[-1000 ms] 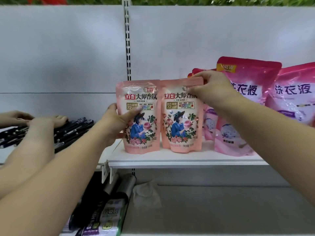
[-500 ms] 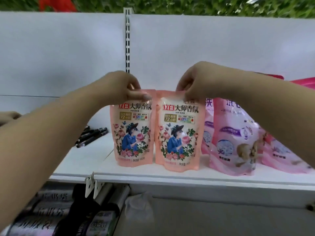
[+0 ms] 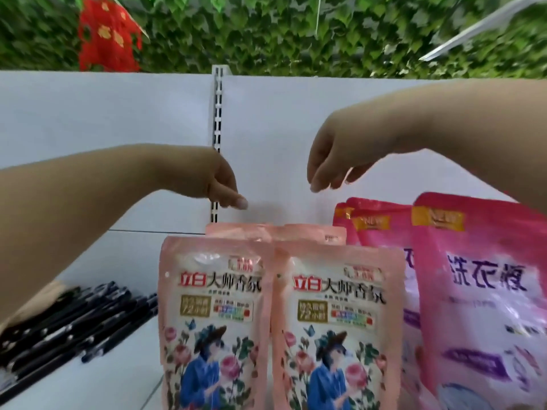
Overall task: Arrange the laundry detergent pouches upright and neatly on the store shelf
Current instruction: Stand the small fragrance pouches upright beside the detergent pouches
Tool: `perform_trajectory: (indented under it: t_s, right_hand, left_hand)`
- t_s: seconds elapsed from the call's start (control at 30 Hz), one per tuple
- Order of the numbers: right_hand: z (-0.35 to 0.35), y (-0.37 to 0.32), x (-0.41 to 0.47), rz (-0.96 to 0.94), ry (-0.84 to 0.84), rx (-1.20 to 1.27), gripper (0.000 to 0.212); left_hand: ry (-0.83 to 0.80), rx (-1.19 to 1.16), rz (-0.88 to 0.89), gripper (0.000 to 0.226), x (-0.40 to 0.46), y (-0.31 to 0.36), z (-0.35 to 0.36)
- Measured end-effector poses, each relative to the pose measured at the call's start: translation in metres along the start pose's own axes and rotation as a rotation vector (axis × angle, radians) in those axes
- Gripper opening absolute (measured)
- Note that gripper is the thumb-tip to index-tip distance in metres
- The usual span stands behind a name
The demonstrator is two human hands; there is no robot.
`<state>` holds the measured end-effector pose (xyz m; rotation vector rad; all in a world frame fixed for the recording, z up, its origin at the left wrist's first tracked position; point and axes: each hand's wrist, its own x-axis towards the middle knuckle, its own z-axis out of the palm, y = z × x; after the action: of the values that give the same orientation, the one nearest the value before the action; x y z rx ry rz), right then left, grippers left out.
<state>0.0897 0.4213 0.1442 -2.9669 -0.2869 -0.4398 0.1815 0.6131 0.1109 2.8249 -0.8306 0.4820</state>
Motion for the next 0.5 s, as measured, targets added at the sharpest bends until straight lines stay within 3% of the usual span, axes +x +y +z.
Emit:
perform_trajectory:
  t_s: [0.17, 0.27, 0.5]
  right_hand:
    - [0.003, 0.015, 0.053, 0.099, -0.264, -0.216, 0.018]
    - [0.014, 0.019, 0.074, 0.134, -0.372, -0.242, 0.032]
    - [0.053, 0.021, 0.101, 0.100, -0.604, -0.317, 0.035]
  left_hand:
    - [-0.257, 0.085, 0.053, 0.036, 0.042, -0.014, 0.017]
    - [-0.278, 0.092, 0.059, 0.044, 0.058, -0.024, 0.025]
    - [-0.283, 0.079, 0.110, 0.018, 0.069, -0.038, 0.047]
